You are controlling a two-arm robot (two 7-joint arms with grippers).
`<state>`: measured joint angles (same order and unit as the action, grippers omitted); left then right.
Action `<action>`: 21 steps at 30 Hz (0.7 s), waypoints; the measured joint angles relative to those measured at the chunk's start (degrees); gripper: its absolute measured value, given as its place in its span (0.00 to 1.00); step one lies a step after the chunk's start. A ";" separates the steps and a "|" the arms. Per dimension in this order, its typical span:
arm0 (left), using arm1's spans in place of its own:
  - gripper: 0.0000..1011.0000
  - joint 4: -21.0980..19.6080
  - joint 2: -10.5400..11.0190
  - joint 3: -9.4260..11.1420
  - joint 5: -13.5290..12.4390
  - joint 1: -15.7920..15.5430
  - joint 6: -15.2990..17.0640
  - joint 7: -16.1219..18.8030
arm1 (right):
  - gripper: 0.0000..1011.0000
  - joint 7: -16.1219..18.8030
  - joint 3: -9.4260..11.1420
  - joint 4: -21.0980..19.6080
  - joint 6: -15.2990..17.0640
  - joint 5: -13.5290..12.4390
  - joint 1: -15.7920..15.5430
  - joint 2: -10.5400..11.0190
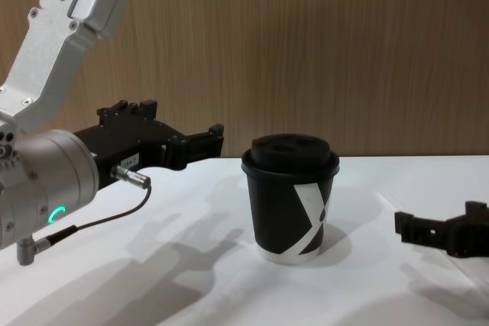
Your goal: Pick up the straw with one hand, pass it to the other hand, and insert it into the cup.
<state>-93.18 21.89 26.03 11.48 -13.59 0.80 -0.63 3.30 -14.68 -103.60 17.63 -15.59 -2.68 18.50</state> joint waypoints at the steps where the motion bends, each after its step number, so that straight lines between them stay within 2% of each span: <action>1: 0.99 0.00 0.00 0.00 0.00 0.00 0.00 0.00 | 0.99 0.04 0.00 0.10 0.14 0.01 0.05 0.02; 21: 0.99 0.00 0.00 0.00 0.00 0.00 0.00 0.00 | 0.99 0.87 1.50 1.68 1.36 0.49 -0.04 0.00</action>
<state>-93.18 21.89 26.02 11.48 -13.59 0.80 -0.63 4.17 -13.18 -101.91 18.99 -15.09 -2.72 18.50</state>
